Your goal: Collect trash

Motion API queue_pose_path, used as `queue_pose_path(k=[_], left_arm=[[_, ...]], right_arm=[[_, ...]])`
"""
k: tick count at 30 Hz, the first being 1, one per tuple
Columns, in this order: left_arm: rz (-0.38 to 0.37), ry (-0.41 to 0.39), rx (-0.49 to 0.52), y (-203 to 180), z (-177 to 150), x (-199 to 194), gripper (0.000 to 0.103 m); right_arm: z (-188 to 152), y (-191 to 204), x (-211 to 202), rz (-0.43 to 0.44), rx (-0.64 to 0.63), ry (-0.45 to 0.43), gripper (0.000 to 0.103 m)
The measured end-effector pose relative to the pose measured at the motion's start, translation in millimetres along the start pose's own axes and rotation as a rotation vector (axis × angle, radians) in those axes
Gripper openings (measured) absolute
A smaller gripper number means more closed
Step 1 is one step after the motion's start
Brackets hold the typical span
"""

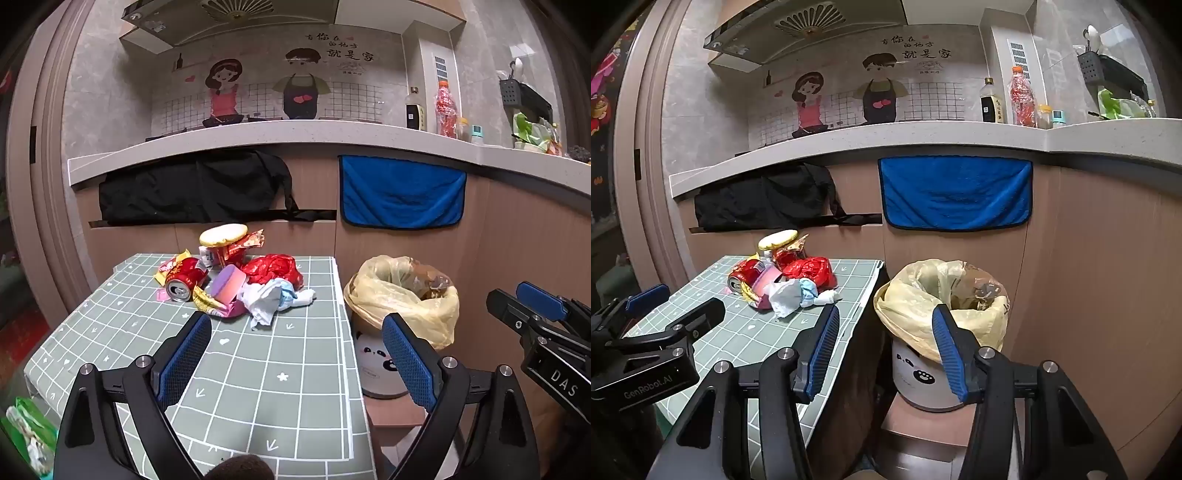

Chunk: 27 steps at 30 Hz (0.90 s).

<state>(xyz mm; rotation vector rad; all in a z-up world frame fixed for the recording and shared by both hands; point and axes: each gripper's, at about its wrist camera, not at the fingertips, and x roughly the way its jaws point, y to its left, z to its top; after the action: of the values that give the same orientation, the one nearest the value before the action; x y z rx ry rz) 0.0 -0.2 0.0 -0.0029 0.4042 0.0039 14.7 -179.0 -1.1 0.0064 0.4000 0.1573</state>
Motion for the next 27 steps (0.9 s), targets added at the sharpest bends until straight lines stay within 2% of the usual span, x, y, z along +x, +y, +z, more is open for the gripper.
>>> queue_pose_path(k=[27], left_arm=[[-0.006,0.019,-0.001,4,-3,2,0.093]], right_arm=[[4,-10,1,0.001,0.004,0.01,0.05]])
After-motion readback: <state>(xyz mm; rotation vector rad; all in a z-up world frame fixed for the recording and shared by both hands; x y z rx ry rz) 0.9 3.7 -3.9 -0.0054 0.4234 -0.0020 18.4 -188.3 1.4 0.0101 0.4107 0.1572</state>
